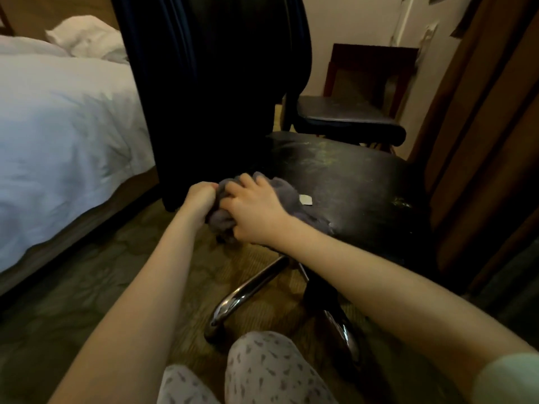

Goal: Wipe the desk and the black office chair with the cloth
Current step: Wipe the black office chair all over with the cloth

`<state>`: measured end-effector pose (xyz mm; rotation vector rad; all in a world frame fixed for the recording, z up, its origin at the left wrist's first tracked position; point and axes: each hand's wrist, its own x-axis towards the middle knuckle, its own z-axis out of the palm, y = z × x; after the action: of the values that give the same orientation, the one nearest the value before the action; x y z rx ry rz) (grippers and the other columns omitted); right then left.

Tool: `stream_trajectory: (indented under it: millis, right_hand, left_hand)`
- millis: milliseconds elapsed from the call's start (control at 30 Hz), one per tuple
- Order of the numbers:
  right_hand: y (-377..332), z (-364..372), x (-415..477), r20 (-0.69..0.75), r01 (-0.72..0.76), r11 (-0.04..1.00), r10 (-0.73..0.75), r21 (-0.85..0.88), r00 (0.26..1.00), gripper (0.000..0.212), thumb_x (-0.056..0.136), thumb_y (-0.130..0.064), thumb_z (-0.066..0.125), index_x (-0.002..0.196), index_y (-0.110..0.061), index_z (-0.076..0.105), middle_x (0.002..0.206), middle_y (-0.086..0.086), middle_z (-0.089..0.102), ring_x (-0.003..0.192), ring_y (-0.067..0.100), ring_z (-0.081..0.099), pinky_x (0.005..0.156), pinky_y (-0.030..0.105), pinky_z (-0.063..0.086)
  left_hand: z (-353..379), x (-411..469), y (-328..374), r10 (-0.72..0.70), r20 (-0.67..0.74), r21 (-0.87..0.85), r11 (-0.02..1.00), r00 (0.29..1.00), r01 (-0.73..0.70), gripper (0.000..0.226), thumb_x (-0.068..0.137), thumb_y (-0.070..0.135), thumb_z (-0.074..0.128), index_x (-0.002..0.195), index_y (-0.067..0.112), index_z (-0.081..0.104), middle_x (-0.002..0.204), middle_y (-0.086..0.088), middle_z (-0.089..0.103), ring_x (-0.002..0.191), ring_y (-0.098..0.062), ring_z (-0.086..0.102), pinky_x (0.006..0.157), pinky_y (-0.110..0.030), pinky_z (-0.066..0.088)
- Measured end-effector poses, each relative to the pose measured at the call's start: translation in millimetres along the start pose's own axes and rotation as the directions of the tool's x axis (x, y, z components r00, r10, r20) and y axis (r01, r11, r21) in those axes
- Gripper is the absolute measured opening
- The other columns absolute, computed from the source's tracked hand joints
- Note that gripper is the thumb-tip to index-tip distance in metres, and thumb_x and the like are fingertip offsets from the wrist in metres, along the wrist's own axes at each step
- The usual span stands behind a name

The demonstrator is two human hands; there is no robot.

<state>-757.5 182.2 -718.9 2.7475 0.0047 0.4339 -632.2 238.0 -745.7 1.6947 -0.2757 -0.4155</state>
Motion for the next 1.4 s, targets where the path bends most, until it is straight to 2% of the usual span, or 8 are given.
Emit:
stream_trajectory:
  millis: [133,333,600,900,1000,1100,1233,1400]
  right_hand:
    - [0.5,7.9,-6.7,0.091,-0.034,0.999,0.035,-0.009,0.995,0.033,0.086,-0.031,0.054,0.115,-0.018,0.06,0.125,0.003,0.05,0.116,0.027,0.04,0.089,0.038,0.033]
    - [30.2,-14.5,-78.7,0.248,0.159,0.987,-0.146,-0.032,0.958,0.014,0.067,-0.033,0.065,0.072,-0.02,0.065,0.087,0.0,0.062,0.088,0.027,0.055,0.071,0.038,0.042]
    - [38.7,-48.5,-112.8,0.745,0.136,0.991,-0.101,0.014,0.66,0.019,0.087,-0.034,0.054,0.081,-0.016,0.05,0.075,-0.004,0.04,0.088,0.023,0.056,0.067,0.029,0.037]
    - [76.0,-56.5,-47.9,0.241,-0.042,0.995,0.018,0.092,0.97,0.025,0.077,-0.024,0.054,0.098,-0.018,0.066,0.097,0.005,0.065,0.097,0.026,0.057,0.065,0.029,0.038]
    - [80.6,-32.5,-26.8,0.07,-0.068,0.984,0.057,0.165,0.996,0.015,0.078,-0.023,0.056,0.091,-0.019,0.063,0.097,0.004,0.058,0.098,0.026,0.048,0.067,0.029,0.025]
    - [71.1,-8.6,-5.5,-0.083,-0.158,0.936,0.192,0.313,0.978,0.023,0.08,-0.023,0.059,0.1,-0.017,0.066,0.1,0.005,0.056,0.099,0.029,0.046,0.072,0.033,0.033]
    - [47.9,19.3,10.5,0.126,-0.171,0.915,0.134,0.365,0.983,0.05,0.08,-0.046,0.063,0.126,-0.028,0.054,0.123,0.004,0.048,0.115,0.031,0.04,0.096,0.046,0.033]
    - [55.2,37.6,18.5,0.02,-0.197,0.868,0.211,0.456,0.977,0.038,0.079,-0.043,0.064,0.113,-0.025,0.062,0.107,0.004,0.055,0.102,0.029,0.052,0.081,0.04,0.043]
  left_hand:
    - [1.6,-2.4,-3.3,0.121,0.024,0.244,0.962,0.992,-0.124,0.024,0.096,0.003,0.036,0.104,0.003,0.058,0.101,-0.018,0.054,0.094,-0.028,0.05,0.085,-0.038,0.044]
    - [11.1,-3.3,-9.6,0.202,0.033,0.37,0.907,0.979,-0.199,0.018,0.098,0.009,0.037,0.1,0.01,0.055,0.084,-0.005,0.046,0.069,-0.017,0.041,0.067,-0.032,0.038]
    - [18.5,-10.3,-8.5,0.242,0.038,0.504,0.833,0.97,-0.228,0.024,0.096,0.016,0.043,0.112,0.008,0.059,0.119,-0.02,0.053,0.112,-0.039,0.047,0.097,-0.051,0.042]
    - [13.2,-16.6,-6.1,0.247,0.015,0.319,0.917,0.969,-0.239,0.024,0.097,0.009,0.039,0.11,0.01,0.059,0.086,-0.004,0.048,0.073,-0.018,0.044,0.074,-0.04,0.046]
    - [11.9,-14.6,-6.3,0.242,0.031,0.335,0.911,0.97,-0.238,0.021,0.096,0.006,0.038,0.1,0.014,0.057,0.076,0.0,0.046,0.064,-0.013,0.042,0.055,-0.026,0.037]
    - [7.1,-10.8,-6.6,0.212,-0.026,0.277,0.941,0.977,-0.197,0.019,0.096,0.007,0.04,0.101,0.016,0.056,0.092,-0.008,0.054,0.086,-0.025,0.05,0.072,-0.035,0.042]
    - [-0.9,-8.2,-8.8,0.149,-0.117,0.16,0.979,0.982,-0.129,0.028,0.096,0.008,0.041,0.123,0.009,0.05,0.121,-0.013,0.051,0.105,-0.024,0.049,0.084,-0.031,0.04]
    - [-0.8,-5.2,-9.7,0.145,-0.114,0.207,0.971,0.983,-0.12,0.029,0.094,0.008,0.042,0.123,0.009,0.048,0.118,-0.011,0.05,0.108,-0.028,0.049,0.088,-0.037,0.041]
